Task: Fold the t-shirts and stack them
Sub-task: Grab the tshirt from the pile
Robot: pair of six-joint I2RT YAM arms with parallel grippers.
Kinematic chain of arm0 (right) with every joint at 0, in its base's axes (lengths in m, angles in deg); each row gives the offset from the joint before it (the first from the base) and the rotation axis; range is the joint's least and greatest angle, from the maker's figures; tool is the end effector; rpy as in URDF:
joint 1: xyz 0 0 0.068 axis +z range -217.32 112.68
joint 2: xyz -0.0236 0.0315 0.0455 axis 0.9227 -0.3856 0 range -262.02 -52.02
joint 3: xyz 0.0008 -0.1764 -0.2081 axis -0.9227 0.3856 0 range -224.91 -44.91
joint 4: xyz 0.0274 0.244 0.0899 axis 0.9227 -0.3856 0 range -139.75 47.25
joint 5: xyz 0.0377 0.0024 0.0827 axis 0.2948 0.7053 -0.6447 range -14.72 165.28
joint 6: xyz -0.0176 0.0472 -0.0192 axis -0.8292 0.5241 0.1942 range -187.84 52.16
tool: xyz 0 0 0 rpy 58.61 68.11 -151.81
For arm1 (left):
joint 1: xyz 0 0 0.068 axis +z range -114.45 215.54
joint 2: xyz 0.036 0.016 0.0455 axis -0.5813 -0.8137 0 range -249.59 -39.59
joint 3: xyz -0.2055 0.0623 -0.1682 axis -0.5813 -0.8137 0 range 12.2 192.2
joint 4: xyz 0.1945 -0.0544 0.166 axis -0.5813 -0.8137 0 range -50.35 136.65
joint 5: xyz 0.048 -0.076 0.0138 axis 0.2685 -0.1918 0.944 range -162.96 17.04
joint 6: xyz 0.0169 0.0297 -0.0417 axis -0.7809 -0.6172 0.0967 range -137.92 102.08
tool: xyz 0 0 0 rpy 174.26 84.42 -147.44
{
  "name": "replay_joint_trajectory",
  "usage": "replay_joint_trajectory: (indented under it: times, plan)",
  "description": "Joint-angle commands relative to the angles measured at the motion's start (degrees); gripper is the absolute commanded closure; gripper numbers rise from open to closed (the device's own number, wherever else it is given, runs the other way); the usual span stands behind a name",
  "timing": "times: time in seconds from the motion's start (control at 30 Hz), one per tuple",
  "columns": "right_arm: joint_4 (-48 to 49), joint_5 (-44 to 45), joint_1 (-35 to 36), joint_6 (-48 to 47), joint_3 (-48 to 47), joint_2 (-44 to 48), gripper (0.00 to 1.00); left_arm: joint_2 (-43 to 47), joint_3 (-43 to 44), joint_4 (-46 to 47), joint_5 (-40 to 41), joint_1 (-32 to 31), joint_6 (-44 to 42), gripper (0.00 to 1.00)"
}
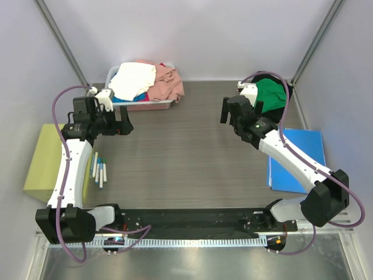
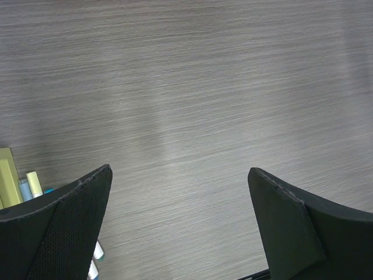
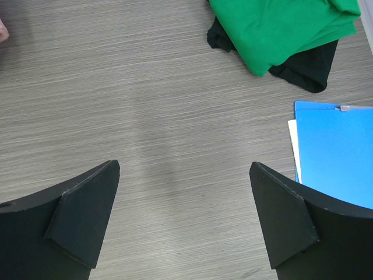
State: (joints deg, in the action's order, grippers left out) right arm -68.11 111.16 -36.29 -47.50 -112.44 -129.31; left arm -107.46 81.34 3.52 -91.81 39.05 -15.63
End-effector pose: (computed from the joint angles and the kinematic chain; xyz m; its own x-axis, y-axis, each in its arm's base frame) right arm 0.2658 0.1357 0.3295 -0.4647 0.0492 -0.8841 0.1649 0.9858 -0.0318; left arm 0.2446 0.0035 0.3516 -0.6729 -0.0791 -0.7355 0.1554 0.9569 -0.2452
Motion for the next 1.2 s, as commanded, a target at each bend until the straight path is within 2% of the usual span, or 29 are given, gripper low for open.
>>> replay_joint_trajectory:
  times: [0.0,0.2,0.4,0.63,0.93,1.17]
  plan:
    - [0.5,0.1,0.3,0.7,-1.4,0.1,0.00,0.7,-0.2,1.8,0.3,0.3,-0.7,0.00]
    - [0.2,-0.2,0.3,0.7,-1.0,1.3,0.00,-2.7,1.7,2.5,3.3,0.3,0.1,0.02]
    - [0.1,-1.0,0.3,0.5,-0.7,2.3,0.00,-9.7,8.4,3.8,7.3,0.3,0.6,0.04]
    - [-0.1,-2.9,0.3,1.6,-0.2,2.9,0.00,-25.2,25.9,2.4,8.6,0.3,1.8,0.06]
    - [0.1,-4.9,0.3,2.1,0.5,2.4,0.00,-43.8,43.2,1.7,9.4,0.3,2.4,0.10]
    - [1.5,-6.2,0.3,2.2,0.5,1.6,0.00,-55.6,57.7,-0.9,11.6,-1.3,1.7,0.06]
